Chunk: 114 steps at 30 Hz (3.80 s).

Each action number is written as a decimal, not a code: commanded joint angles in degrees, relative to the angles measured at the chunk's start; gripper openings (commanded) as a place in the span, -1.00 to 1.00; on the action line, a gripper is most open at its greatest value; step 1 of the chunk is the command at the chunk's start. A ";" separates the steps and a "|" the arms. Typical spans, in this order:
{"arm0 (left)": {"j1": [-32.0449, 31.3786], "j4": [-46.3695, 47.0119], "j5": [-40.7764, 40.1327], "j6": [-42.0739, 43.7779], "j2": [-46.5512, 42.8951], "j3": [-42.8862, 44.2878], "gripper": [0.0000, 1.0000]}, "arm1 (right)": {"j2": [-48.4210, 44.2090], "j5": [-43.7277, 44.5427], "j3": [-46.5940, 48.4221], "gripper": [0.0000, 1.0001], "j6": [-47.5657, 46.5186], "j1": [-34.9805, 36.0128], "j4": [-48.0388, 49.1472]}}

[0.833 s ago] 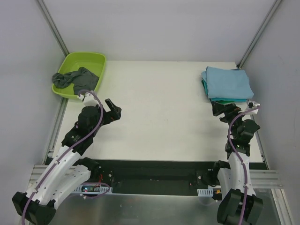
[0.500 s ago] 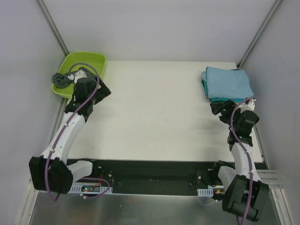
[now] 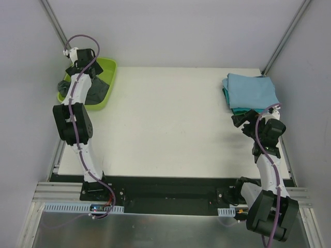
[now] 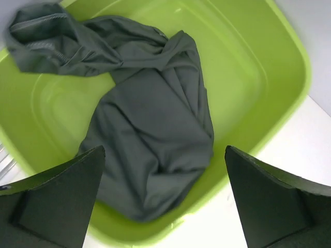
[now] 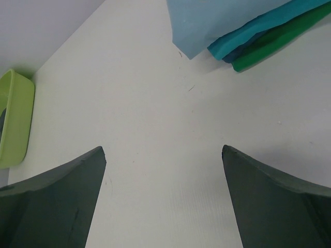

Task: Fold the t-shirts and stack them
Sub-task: Grab crumpled tshirt from bin with the left arm, then move the tshirt to the center of the board

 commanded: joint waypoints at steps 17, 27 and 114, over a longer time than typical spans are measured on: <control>5.34 -15.56 8.16 3.27 29.89 26.53 0.85 | 0.18 3.79 2.26 0.93 -2.59 0.76 -0.72; 5.43 -18.12 7.48 2.22 29.64 26.90 0.19 | -0.96 4.67 1.99 0.93 -3.12 0.76 -0.98; -66.98 -4.85 30.15 -10.87 -35.51 -54.14 0.94 | 3.34 11.96 8.58 0.93 -11.03 12.01 -11.00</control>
